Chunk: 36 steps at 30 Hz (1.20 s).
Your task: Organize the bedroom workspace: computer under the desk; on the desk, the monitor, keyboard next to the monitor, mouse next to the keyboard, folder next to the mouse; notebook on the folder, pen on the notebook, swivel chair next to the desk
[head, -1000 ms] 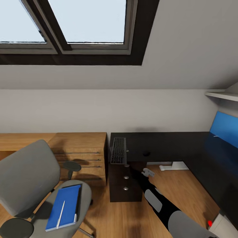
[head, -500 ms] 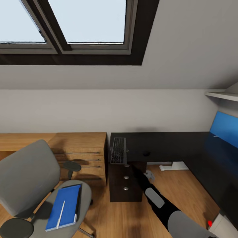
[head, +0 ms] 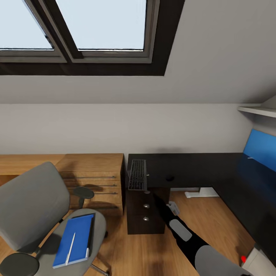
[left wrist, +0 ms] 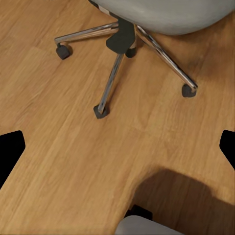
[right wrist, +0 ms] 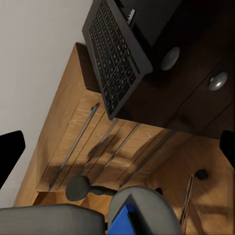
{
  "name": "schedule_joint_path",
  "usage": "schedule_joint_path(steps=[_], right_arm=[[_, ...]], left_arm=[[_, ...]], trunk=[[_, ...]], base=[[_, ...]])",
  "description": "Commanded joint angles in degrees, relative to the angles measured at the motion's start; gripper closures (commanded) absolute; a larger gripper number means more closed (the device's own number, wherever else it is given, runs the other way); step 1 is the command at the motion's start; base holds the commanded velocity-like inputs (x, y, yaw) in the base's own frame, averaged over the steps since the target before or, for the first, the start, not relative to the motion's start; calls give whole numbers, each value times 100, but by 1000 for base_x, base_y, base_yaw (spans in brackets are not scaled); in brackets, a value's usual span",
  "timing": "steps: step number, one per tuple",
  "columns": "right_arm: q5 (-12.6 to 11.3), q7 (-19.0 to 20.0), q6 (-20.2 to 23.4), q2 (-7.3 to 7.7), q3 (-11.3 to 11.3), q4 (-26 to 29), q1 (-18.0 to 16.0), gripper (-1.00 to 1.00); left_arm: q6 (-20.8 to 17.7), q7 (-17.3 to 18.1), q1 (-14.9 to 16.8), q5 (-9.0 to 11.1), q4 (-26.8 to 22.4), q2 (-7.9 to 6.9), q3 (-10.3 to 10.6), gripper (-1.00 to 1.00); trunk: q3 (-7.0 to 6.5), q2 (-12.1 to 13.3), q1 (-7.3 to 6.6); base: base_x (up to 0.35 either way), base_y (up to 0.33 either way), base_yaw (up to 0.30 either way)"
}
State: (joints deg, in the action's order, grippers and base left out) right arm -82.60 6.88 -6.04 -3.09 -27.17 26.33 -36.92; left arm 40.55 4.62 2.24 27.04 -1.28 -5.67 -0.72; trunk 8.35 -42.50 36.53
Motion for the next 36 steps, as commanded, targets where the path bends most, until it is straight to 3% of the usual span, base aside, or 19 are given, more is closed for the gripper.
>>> schedule_joint_path(steps=[1,10,21,36], right_arm=[[-61,23,-42,3,-43,-26,-8,-100],[-61,24,-46,1,-46,-112,-8,-100],[-47,89,-35,-1,-74,-103,-8,-100],[-30,355,-29,-8,-104,-93,-8,-100]], left_arm=[[13,48,5,47,6,2,-7,-100],[5,48,5,47,5,12,-7,-100],[-3,33,5,47,5,14,-8,-100],[-3,13,5,47,5,26,-13,-100]], trunk=[[9,-7,1],[9,-7,1],[9,-7,1],[9,-7,1]], base=[[0,0,0],[0,-17,0],[0,-190,0],[0,-15,0]])
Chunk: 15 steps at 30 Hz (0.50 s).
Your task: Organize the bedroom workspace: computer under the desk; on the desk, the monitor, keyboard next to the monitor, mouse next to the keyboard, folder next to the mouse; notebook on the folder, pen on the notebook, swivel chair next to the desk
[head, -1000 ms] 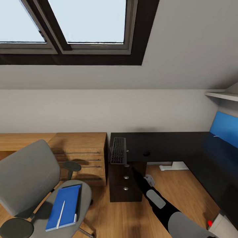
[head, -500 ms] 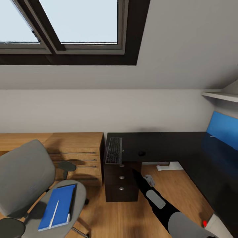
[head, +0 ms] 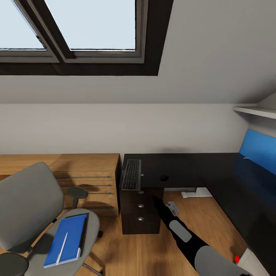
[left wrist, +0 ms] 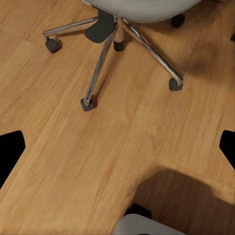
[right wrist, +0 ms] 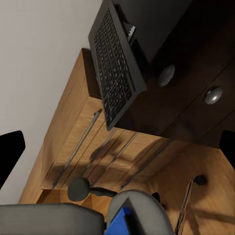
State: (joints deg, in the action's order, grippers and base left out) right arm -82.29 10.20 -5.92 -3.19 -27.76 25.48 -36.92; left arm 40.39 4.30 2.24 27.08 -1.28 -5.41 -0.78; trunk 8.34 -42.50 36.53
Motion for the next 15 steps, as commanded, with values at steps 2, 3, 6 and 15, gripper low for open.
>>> schedule_joint_path(steps=[2,3,6,15], right_arm=[[-60,24,-41,3,-43,-8,-8,-100],[-60,24,-41,3,-43,-8,-8,-100],[-59,25,-41,7,-45,-8,-8,-100],[-59,28,-33,11,-31,-2,-8,-100]], left_arm=[[13,45,5,43,5,1,-8,-100],[11,45,5,43,5,2,-9,-100],[6,45,5,43,5,4,-10,-100],[9,45,5,43,5,5,-10,-100]], trunk=[[9,-7,1],[9,-7,1],[9,-7,1],[9,-7,1]], base=[[0,0,0],[0,0,0],[0,0,0],[0,0,0]])
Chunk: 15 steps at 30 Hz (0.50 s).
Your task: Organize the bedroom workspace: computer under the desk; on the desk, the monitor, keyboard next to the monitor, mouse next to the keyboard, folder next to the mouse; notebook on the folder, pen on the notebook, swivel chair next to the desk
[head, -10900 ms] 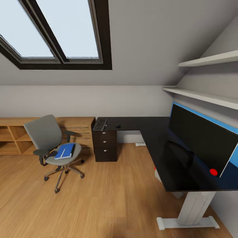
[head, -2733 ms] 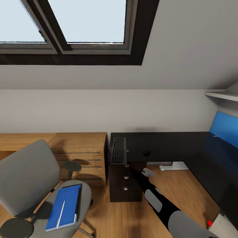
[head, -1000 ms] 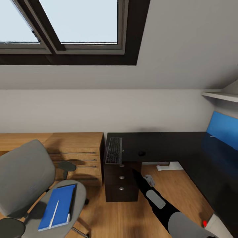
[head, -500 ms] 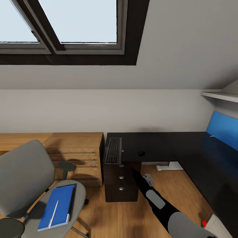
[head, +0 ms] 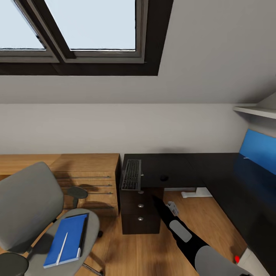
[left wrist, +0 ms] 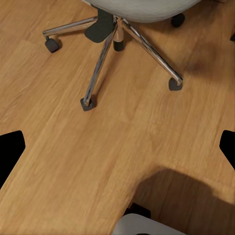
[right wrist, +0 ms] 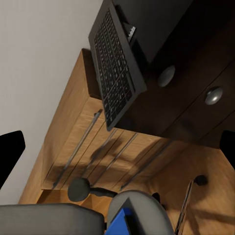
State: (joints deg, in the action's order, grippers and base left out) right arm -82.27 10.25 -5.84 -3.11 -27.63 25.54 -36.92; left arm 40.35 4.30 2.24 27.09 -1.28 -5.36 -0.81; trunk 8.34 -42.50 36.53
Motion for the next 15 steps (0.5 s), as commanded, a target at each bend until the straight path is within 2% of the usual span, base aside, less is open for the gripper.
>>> schedule_joint_path(steps=[1,7,15], right_arm=[[-61,22,-41,3,-43,-8,-8,-100],[-61,37,-19,10,-43,11,-8,-100],[-65,261,-23,-4,-57,52,-8,-100]], left_arm=[[13,45,5,42,5,-1,-7,-100],[16,39,5,42,5,-1,-7,-100],[16,36,5,42,5,0,-7,-100]], trunk=[[9,-7,1],[9,-7,1],[9,-7,1]], base=[[0,0,0],[0,0,0],[0,0,3]])
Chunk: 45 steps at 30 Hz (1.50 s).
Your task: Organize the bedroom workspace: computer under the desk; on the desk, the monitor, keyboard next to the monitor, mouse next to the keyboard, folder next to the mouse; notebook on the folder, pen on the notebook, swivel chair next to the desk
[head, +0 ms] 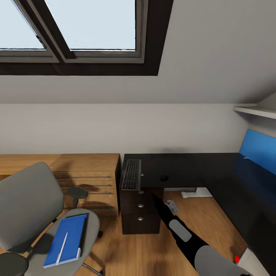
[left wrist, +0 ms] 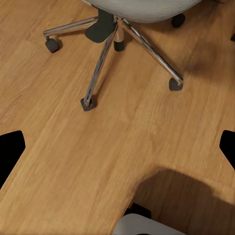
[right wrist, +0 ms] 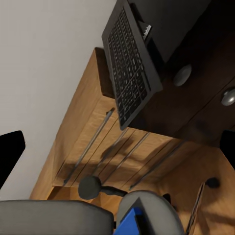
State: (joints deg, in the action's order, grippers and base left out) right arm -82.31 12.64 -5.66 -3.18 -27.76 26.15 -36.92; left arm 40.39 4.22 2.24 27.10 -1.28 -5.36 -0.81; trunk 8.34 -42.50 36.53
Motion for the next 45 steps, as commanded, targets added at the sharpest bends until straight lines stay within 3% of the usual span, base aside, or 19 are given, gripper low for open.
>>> schedule_joint_path(steps=[1,43,45], right_arm=[[-63,26,-46,0,-45,-10,-8,-100],[-73,47,-59,63,31,-17,-8,-100],[-74,69,-59,70,29,-15,-8,-100]], left_arm=[[13,44,4,41,5,-1,-7,-100],[13,30,4,86,5,-52,-44,-100],[13,26,4,119,5,-56,-51,-100]], trunk=[[9,-7,1],[9,-7,1],[45,-87,45]], base=[[0,0,84],[0,0,256],[0,0,66]])
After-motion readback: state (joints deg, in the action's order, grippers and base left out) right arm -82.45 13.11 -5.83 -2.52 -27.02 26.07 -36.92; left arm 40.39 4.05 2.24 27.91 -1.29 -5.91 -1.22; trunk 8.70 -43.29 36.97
